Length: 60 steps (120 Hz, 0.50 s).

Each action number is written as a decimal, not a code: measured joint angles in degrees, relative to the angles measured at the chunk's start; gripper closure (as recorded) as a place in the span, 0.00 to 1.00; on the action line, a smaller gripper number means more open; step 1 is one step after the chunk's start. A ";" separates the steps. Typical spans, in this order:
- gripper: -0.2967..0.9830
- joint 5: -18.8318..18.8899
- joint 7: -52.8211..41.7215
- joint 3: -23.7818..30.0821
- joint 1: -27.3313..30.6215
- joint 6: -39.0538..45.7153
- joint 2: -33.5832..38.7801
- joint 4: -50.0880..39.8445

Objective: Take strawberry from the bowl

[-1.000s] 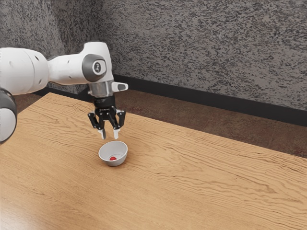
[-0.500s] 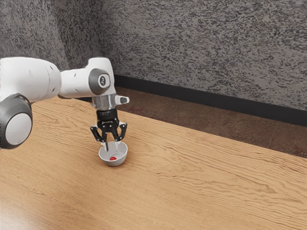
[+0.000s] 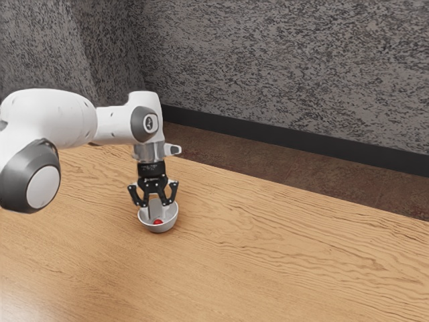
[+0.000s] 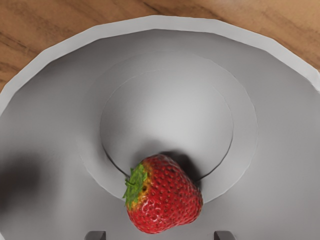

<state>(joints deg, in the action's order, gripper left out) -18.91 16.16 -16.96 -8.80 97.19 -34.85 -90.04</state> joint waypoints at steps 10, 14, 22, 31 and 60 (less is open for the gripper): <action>0.59 -0.24 0.36 -0.23 -0.58 -0.03 -1.06 1.25; 0.59 -0.33 0.49 -0.28 -0.62 -0.03 -1.47 1.66; 0.59 -0.67 0.78 -0.47 -0.46 -0.06 -2.05 2.28; 0.59 -2.07 1.14 -1.45 -0.43 -0.25 -2.40 2.23; 0.60 -4.36 2.15 -1.94 -0.53 -1.50 -4.22 3.01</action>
<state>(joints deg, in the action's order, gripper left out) -23.28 18.31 -18.91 -9.32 95.69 -39.07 -87.03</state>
